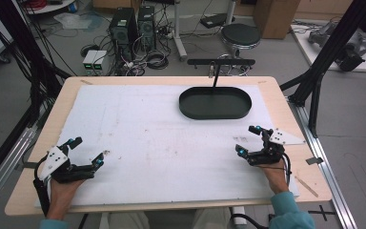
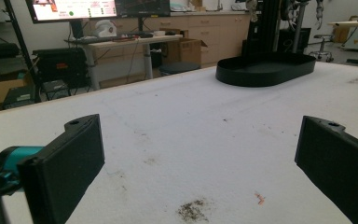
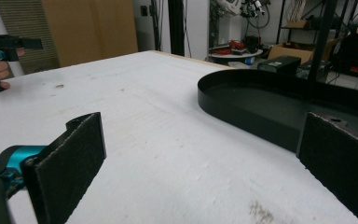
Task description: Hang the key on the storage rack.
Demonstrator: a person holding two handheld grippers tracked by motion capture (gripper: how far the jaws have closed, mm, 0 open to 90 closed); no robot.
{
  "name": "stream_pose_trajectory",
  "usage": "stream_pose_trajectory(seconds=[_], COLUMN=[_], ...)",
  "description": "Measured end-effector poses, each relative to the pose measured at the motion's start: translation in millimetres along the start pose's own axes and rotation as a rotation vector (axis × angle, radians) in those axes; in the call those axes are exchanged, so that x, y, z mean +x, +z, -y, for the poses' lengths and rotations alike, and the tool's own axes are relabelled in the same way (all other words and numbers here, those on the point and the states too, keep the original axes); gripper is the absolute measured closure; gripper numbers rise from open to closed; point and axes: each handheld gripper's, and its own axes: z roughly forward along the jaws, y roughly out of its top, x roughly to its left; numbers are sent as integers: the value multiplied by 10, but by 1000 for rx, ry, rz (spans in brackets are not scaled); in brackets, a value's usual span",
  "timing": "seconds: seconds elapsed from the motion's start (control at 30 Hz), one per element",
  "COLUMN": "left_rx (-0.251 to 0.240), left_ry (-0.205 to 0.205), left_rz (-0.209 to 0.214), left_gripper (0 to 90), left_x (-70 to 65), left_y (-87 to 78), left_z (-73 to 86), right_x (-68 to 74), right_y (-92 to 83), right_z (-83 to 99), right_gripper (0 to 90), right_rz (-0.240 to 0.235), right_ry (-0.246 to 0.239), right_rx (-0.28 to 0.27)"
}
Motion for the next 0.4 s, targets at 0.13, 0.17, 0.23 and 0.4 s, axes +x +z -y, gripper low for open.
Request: stream_pose_trajectory(seconds=[0.13,0.17,0.23,0.4], left_rx=[-7,-7,-8,-9], left_ry=[-1,-2,-2,0], left_rz=[2,-1,-3,5], left_gripper=[17,17,17,17], left_x=[0,1,2,-2], left_y=[-6,-8,-9,-8], left_z=[3,3,4,3], right_x=[29,27,31,46], right_y=[-58,-70,-78,-80], right_z=[101,111,117,121], right_gripper=[5,5,5,5], right_rz=[25,21,26,32], right_ry=[0,-6,-14,-22], right_rx=[-44,-58,-70,-69])
